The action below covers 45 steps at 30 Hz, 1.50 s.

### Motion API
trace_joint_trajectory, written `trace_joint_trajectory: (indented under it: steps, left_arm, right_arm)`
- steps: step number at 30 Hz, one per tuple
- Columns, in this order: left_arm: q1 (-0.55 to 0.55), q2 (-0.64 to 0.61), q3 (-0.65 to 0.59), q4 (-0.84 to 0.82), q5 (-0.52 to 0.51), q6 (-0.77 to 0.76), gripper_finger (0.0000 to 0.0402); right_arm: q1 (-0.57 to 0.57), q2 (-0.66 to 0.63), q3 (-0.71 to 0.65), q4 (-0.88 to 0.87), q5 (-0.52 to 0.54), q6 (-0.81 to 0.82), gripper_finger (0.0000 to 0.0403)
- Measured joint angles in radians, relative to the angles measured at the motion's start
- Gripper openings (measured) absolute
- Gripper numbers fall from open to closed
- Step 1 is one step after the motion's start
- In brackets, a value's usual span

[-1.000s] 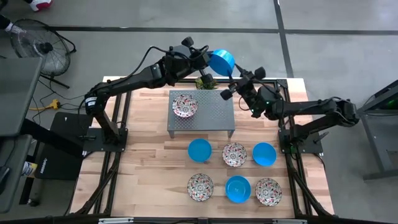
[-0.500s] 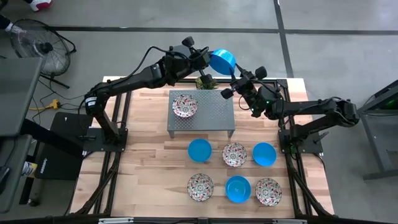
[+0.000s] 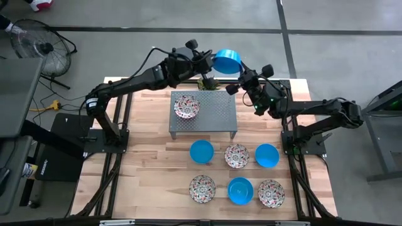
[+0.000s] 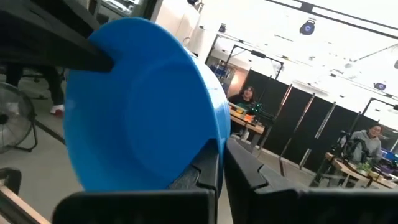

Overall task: Pick & Place Mini bowls
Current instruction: Put the blue bowl on the shelf

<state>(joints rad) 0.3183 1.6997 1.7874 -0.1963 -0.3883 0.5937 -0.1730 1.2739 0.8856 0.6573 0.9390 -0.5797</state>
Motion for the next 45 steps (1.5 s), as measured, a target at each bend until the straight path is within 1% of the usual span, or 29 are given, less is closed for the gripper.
trace_joint_trajectory:
  steps: [3,8,11,14,18,20,21,24,26,28,31,35,39,42,45]
  left_arm:
    - [0.0,0.0,0.0,0.003,0.029,0.062,0.007]
    - [-0.003,0.0,0.0,0.016,0.121,0.162,0.0118]
    - [0.0,0.0,0.0,0.02,0.14,0.223,0.0145]
    - [0.0,-0.001,0.0,0.009,0.16,0.305,0.0162]
    - [0.001,-0.023,0.0,-0.011,0.21,0.393,0.017]
    - [0.001,-0.038,0.001,-0.038,0.221,0.409,0.017]
    - [0.002,-0.047,-0.001,-0.064,0.221,0.413,0.017]
    - [0.005,-0.064,0.002,-0.071,0.212,0.45,0.017]
    - [0.006,-0.09,0.0,-0.133,0.214,0.453,0.017]
    - [0.004,-0.1,0.003,-0.143,0.218,0.457,0.017]
    - [0.016,-0.138,-0.001,-0.239,0.252,0.437,0.017]
    - [0.051,-0.191,0.002,-0.309,0.323,0.396,0.017]
    - [0.104,-0.235,0.001,-0.408,0.416,0.355,0.017]
    - [0.146,-0.25,0.002,-0.473,0.49,0.324,0.017]
    - [0.194,-0.258,0.0,-0.509,0.598,0.29,0.017]
  right_arm:
    - [0.0,0.0,0.0,-0.017,-0.003,0.002,0.0002]
    - [0.003,0.005,-0.002,-0.065,-0.071,0.015,0.0001]
    - [0.003,0.003,-0.002,-0.066,-0.076,0.015,0.0001]
    - [0.004,-0.001,-0.002,-0.082,-0.06,0.018,0.0001]
    - [0.003,-0.027,-0.002,-0.107,-0.047,0.027,0.0001]
    - [-0.002,-0.045,-0.002,-0.146,-0.042,0.058,0.0001]
    - [-0.006,-0.053,-0.002,-0.178,-0.039,0.084,0.0001]
    - [-0.024,-0.08,-0.002,-0.291,-0.042,0.179,0.0001]
    - [-0.037,-0.095,0.002,-0.368,-0.055,0.251,0.0001]
    - [-0.05,-0.104,0.032,-0.472,-0.082,0.326,0.0001]
    - [-0.077,-0.104,0.12,-0.664,-0.153,0.432,0.0001]
    - [-0.135,-0.084,0.286,-0.941,-0.292,0.552,0.0001]
    - [-0.215,-0.052,0.449,-1.185,-0.483,0.635,0.0001]
    - [-0.271,-0.017,0.551,-1.318,-0.63,0.654,0.0001]
    - [-0.319,0.032,0.643,-1.443,-0.761,0.654,0.0]
